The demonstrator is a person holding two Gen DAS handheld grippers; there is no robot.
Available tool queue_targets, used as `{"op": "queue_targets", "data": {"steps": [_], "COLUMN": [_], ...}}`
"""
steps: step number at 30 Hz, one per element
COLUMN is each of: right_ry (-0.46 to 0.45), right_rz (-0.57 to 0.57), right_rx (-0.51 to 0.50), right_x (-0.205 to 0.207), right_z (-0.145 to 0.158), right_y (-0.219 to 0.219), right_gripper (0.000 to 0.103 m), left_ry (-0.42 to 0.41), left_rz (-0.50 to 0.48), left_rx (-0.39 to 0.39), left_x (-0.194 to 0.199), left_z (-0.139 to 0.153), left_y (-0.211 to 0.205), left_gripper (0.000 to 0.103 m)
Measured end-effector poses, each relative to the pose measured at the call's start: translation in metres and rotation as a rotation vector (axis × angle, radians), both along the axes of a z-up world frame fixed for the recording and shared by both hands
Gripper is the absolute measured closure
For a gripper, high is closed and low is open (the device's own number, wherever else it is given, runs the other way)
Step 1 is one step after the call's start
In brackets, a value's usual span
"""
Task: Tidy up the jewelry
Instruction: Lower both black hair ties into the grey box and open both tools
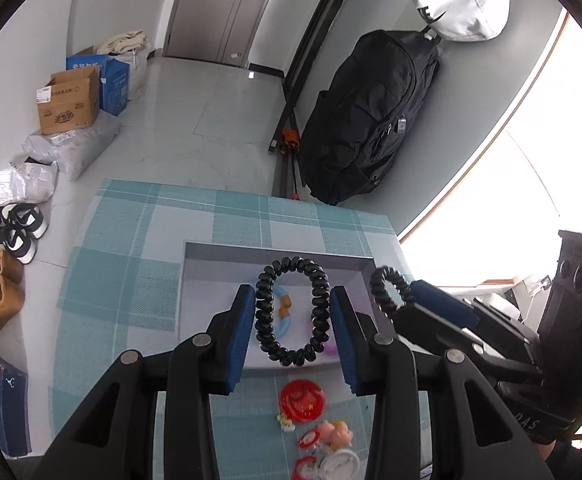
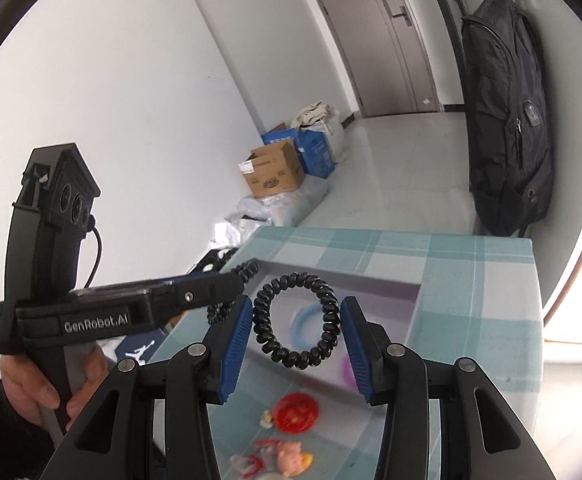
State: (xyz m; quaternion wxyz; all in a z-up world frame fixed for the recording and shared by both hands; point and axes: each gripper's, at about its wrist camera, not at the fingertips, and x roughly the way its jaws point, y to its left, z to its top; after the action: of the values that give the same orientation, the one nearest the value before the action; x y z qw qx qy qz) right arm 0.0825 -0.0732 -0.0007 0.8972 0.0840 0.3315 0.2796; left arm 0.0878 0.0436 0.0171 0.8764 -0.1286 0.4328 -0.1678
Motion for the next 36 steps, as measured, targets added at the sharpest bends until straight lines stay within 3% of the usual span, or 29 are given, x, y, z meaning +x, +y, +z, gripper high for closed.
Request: {"op": "queue_targets", "data": {"steps": [16,29,31,33,36], "right_ry": [0.074,0.098,0.08,0.068,0.045], "right_rz": [-0.005,-0.024,-0.03,-0.032,-0.044], "right_rx": [0.018,0.016,0.02,0.026,0.039], "right_x": [0.039,0.043,0.041,0.04,0.037], "right_z": [-0.025,-0.033,-0.03,-0.027,-0.023], "right_y": [-0.004,-0.005,-0.005,-0.006,-0.011], "right_gripper": [0.059,0.056,0.055,0.052,0.038], "left_ry": [0.081,0.076,0.079,0.092,0.088], "left_rz": [-0.017,-0.025,-0.019,-0.009,0.001], "left_rx": [-0.038,-0.067,-0.083,-0.107,-0.136], "left_x": [0.03,0.033,0.034,0.035,0.034], "left_z": [-0.027,-0.031,-0.031,-0.031,-0.031], "left_y": [-0.001,-0.002,0.0,0.002,0.005], "left_gripper": [0.07,0.07,0.059,0.055,0.034]}}
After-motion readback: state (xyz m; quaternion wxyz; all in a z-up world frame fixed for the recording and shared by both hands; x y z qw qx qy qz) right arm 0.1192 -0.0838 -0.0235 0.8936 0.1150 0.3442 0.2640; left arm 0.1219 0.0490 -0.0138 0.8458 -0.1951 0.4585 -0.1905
